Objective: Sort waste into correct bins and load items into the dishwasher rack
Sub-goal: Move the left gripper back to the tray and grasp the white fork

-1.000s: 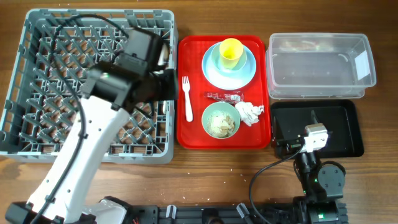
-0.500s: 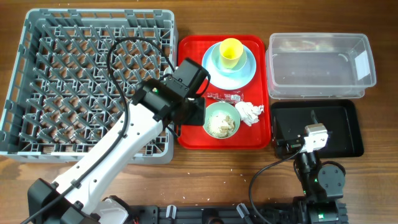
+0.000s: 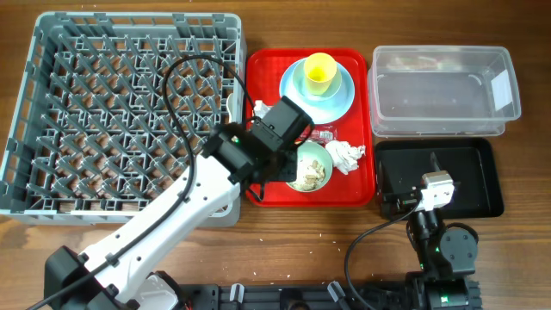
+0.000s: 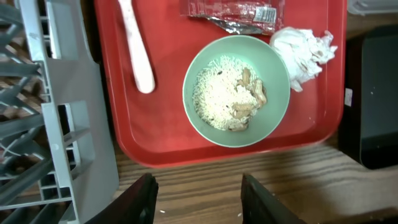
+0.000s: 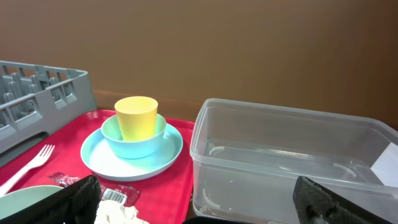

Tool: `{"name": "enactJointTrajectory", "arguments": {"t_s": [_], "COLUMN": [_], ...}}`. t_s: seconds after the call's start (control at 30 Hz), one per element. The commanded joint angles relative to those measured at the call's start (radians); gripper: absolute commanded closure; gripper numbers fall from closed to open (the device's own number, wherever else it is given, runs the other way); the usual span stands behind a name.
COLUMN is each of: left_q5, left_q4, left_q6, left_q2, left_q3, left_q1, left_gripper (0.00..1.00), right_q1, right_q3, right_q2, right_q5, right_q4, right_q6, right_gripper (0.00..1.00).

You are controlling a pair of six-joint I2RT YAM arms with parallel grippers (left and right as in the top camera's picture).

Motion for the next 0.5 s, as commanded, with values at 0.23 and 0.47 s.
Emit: {"name": "enactJointTrajectory", "arguments": {"t_s": [0.23, 0.47], "left_q5": [-0.069, -0.07], "left_q4": [0.129, 0.213], "left_q6": [-0.062, -0.061], "left_q2": [0.026, 0.026], "left_q3": [-0.148, -0.219], "left_q1": [-0.044, -0.074], "left_gripper": [0.54, 0.53], "right_q1": [0.002, 0.002], "right_q3": [-0.001, -0.001], "right_q2": [-0.003, -0.003], "right_q5": [0.01, 0.01], "right_q4": [0.002, 0.002], "right_q6": [-0.005, -0.005], "right_gripper": [0.0, 0.0]}}
